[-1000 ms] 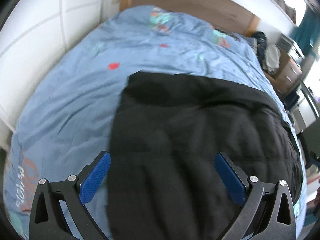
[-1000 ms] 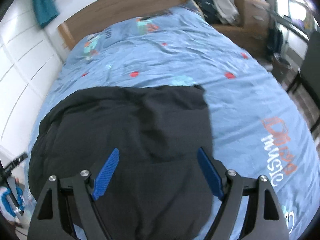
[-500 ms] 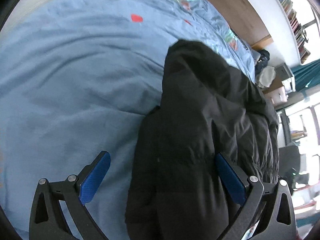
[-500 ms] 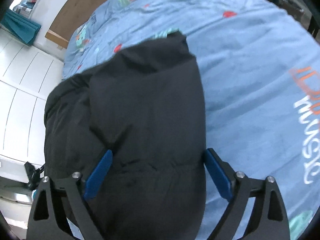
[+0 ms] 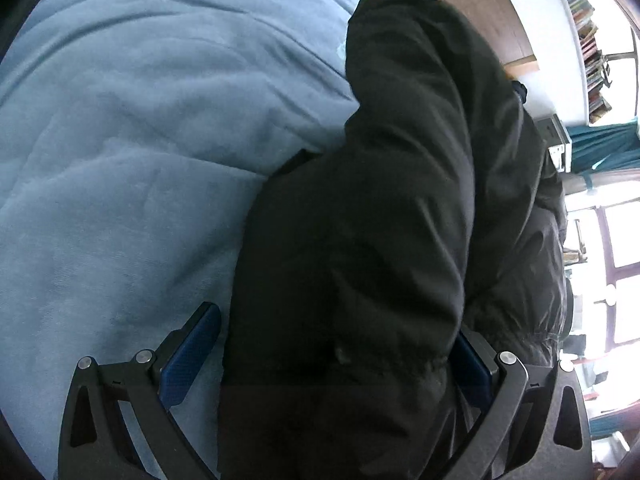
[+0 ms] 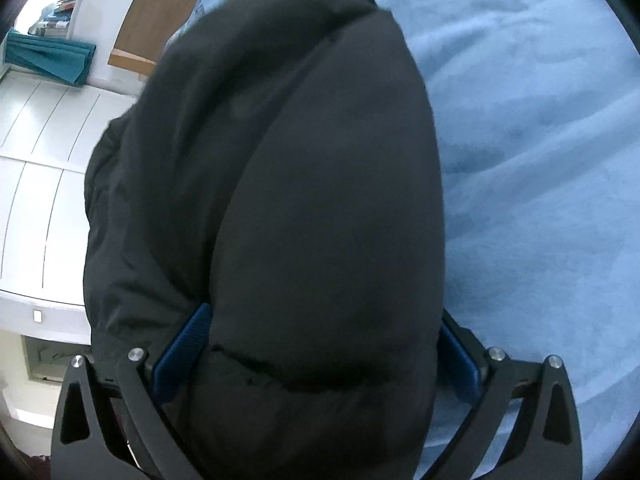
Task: Fold large clothes
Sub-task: 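Grasp the jacket bundle's edge with the right tool while the left tool grasps beside it, then lift the grasped jacket edge with both tools and fold it over the bundle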
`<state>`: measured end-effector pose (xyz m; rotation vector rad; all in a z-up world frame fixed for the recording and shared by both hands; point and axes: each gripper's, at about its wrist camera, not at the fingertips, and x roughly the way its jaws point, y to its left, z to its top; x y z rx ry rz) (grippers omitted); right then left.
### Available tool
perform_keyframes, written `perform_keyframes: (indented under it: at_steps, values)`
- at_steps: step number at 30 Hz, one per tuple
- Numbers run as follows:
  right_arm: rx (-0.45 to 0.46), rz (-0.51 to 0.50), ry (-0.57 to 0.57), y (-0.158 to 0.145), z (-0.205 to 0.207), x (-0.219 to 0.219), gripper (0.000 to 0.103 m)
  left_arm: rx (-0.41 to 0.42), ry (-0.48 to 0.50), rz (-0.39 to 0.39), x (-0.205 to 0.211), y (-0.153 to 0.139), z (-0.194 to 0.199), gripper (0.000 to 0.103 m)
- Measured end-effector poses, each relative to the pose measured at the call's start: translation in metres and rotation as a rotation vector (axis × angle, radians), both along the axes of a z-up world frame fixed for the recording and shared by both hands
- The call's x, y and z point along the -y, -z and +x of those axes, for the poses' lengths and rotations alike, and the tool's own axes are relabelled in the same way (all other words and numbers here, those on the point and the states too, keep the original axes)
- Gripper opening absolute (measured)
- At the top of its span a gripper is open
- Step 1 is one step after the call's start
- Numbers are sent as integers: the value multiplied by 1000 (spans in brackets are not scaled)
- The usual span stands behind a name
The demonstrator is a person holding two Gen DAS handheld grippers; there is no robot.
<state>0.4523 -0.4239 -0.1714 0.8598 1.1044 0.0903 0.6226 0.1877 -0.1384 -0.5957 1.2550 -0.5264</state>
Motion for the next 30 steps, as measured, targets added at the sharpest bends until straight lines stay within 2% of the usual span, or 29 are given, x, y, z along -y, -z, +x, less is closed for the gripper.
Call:
perform_keyframes:
  at_steps: [4, 10, 18, 22, 24, 25, 26, 27, 28, 29, 30]
  values:
    - [-1, 45, -27, 9, 9, -3, 103, -13, -3, -1, 5, 5, -1, 102]
    - [54, 89, -58, 20, 18, -14, 103, -13, -29, -11, 5, 5, -8, 102]
    - [80, 82, -43, 29, 22, -26, 103, -37, -26, 23, 24, 4, -13, 102]
    - [68, 65, -42, 27, 27, -36, 103, -41, -10, 2, 35, -2, -20, 101]
    - [70, 73, -57, 25, 30, -46, 95, -42, -6, -12, 44, -6, -23, 92]
    - [73, 96, -58, 25, 30, -49, 87, -45, -4, -36, 46, -7, -27, 88]
    - [78, 112, -57, 25, 31, -50, 76, -40, -7, -48, 49, -9, -30, 78]
    - [86, 130, -55, 25, 32, -53, 71, -34, -13, -56, 49, -9, -33, 66]
    - [94, 146, -52, 26, 35, -52, 62, -27, -24, -67, 47, -11, -33, 60]
    - [104, 159, -51, 26, 36, -55, 54, -25, -37, -83, 48, -13, -37, 50]
    - [108, 161, -51, 25, 36, -57, 51, -25, -43, -94, 49, -15, -37, 41]
